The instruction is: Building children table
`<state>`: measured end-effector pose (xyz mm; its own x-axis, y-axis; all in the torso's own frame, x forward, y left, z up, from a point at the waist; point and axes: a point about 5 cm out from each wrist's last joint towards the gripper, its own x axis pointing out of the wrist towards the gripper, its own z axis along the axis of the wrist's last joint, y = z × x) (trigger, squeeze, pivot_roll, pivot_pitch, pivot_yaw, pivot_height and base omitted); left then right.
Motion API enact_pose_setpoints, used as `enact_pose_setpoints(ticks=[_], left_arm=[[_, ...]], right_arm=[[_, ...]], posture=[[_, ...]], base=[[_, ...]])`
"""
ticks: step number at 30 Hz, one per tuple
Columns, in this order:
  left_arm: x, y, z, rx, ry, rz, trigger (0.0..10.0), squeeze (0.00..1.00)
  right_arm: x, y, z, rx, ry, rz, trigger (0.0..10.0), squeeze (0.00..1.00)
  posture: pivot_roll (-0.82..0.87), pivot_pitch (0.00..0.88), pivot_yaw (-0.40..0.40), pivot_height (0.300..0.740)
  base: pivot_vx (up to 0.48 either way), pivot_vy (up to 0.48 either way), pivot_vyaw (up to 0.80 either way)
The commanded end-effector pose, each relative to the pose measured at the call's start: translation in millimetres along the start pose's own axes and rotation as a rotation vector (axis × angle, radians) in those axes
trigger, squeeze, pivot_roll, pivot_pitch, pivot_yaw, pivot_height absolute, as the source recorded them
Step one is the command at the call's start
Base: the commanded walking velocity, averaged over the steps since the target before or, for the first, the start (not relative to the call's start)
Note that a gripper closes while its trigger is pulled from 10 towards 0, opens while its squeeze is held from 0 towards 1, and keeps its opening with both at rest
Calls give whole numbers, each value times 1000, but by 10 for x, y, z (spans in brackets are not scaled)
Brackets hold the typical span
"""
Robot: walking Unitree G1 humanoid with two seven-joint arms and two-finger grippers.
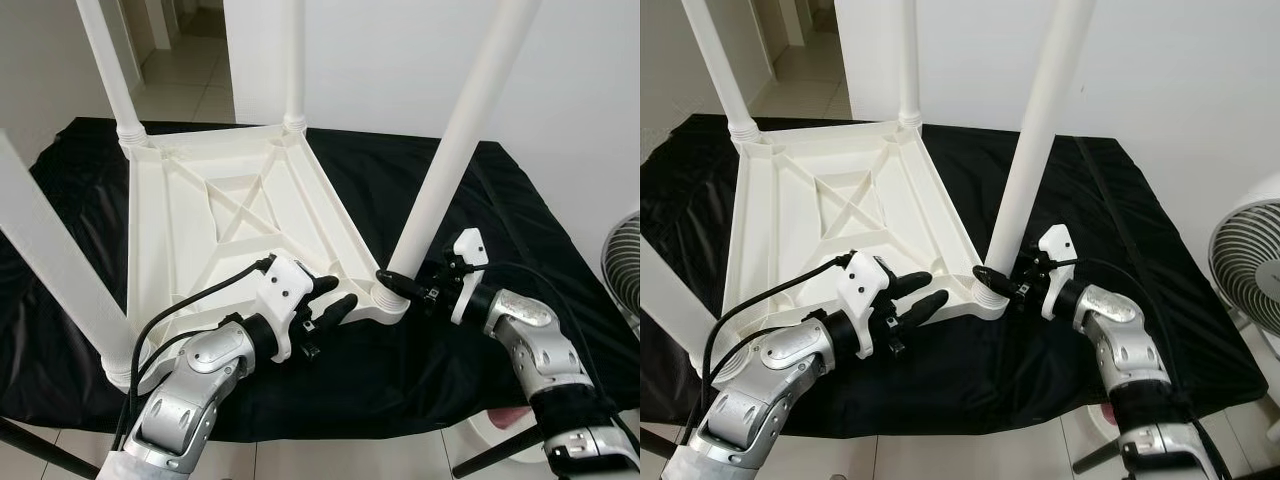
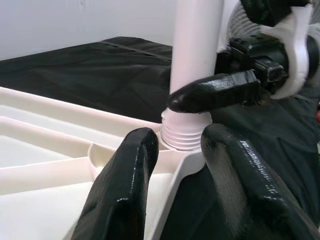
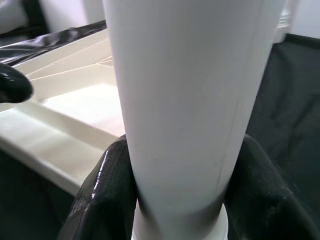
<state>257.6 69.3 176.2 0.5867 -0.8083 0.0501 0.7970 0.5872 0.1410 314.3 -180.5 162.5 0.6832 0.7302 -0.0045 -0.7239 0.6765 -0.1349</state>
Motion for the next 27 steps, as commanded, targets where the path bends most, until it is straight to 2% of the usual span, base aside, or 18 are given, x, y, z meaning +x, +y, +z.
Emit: enact_pose_setpoints(ticks=[1, 3, 4, 6, 12, 13, 16, 18, 22, 23, 24, 27], left_arm=[[7, -47, -21, -15, 1, 12, 10000, 0], [7, -61, -25, -22, -3, 22, 10000, 0], [7, -61, -25, -22, -3, 22, 10000, 0], [3, -66, -17, -37, -12, 38, 10000, 0], [-2, -81, -37, -64, -5, 44, 10000, 0], [-1, -102, -102, -60, 27, 34, 10000, 0], [-3, -99, -130, -66, 41, 36, 10000, 0], [-2, -78, -147, -60, 50, 49, 10000, 0], [-7, -81, -152, -53, 53, 46, 10000, 0], [-4, -84, -153, -56, 54, 44, 10000, 0], [-2, -86, -149, -55, 53, 44, 10000, 0], [6, -88, -144, -52, 52, 44, 10000, 0]], right_arm=[[-43, 3, -64, 12, 33, -54, 0, 0], [-70, 63, -93, 30, 33, -164, 0, 0], [-70, 63, -93, 30, 33, -164, 0, 0], [-96, 136, -98, 50, 15, -258, 0, 0], [-90, 253, -113, 63, -10, -364, 0, 0], [-43, 413, -108, 128, -33, -488, 0, 0], [-24, 480, -104, 146, -32, -529, 0, 0], [3, 559, -129, 169, -12, -620, 0, 0], [37, 608, -129, 190, -2, -690, 0, 0], [56, 632, -108, 188, -7, -703, 784, 0], [65, 652, -93, 191, -11, -708, 10000, 0], [54, 653, -76, 188, -30, -699, 10000, 0]], posture=[[-7, 41, -51, 740], [-14, 35, -40, 740], [-14, 35, -40, 740], [-17, 36, -31, 740], [-21, 36, -22, 740], [-19, 34, -23, 740], [-21, 35, -21, 740], [-23, 35, -20, 740], [-24, 34, -20, 740], [-23, 34, -19, 740], [-25, 34, -18, 740], [-23, 33, -19, 740]], base=[[0, 0, 0], [0, 0, 0], [0, 0, 0], [0, 0, 0], [0, 0, 0], [0, 0, 0], [0, 0, 0], [0, 0, 0], [0, 0, 0], [0, 0, 0], [0, 0, 0], [0, 0, 0]])
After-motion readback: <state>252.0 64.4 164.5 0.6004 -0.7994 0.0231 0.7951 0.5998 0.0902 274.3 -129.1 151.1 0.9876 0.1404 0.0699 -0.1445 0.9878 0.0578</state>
